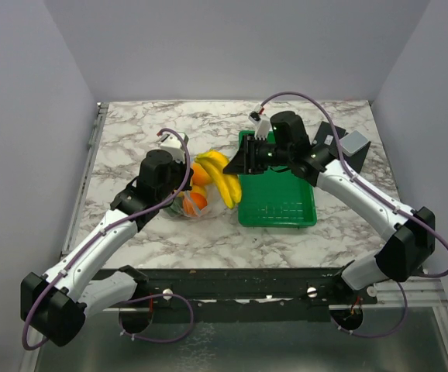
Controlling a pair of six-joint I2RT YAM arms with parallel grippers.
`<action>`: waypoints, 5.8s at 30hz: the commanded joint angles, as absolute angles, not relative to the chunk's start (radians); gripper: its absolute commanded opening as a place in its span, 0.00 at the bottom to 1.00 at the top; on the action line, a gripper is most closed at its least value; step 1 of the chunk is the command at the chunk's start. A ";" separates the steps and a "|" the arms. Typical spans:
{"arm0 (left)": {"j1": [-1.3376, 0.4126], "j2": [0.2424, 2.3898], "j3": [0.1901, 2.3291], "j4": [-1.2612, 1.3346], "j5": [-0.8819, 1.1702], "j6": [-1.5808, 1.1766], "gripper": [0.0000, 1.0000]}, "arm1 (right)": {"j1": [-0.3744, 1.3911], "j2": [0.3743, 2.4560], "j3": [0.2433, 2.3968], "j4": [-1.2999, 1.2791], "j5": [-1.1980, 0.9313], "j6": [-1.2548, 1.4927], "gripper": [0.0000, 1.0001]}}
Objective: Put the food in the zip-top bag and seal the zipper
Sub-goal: Place the fake fruit in the zipper food storage bag, then adjust the zipper food storage bag at the center of the board.
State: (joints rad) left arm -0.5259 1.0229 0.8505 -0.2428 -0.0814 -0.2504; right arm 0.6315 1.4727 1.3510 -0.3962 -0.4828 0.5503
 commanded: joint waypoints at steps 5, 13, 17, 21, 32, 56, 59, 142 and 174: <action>-0.531 1.002 0.857 -0.254 -0.098 -0.260 0.00 | 0.647 1.522 1.358 -0.411 -0.389 0.578 0.07; -0.531 1.008 0.861 -0.255 -0.101 -0.262 0.00 | 0.676 1.559 1.376 -0.509 -0.343 0.534 0.06; -0.531 1.009 0.861 -0.254 -0.100 -0.261 0.00 | 0.689 1.567 1.372 -0.547 -0.299 0.523 0.05; -0.531 1.010 0.861 -0.255 -0.094 -0.262 0.00 | 0.697 1.583 1.388 -0.582 -0.250 0.524 0.05; -0.531 1.006 0.862 -0.254 -0.062 -0.263 0.00 | 0.706 1.727 1.588 -0.695 -0.216 0.537 0.04; -0.561 1.020 0.867 -0.253 -0.008 -0.281 0.00 | 0.739 1.925 1.801 -0.634 -0.224 0.693 0.04; -0.561 1.034 0.870 -0.250 0.021 -0.284 0.00 | 0.741 1.932 1.788 -0.596 -0.223 0.724 0.04; -0.563 1.015 0.861 -0.241 0.008 -0.261 0.00 | 0.858 1.537 1.361 -0.499 0.155 0.686 0.56; -0.563 1.002 0.849 -0.240 0.015 -0.251 0.00 | 0.833 1.592 1.204 -0.373 0.056 0.762 0.01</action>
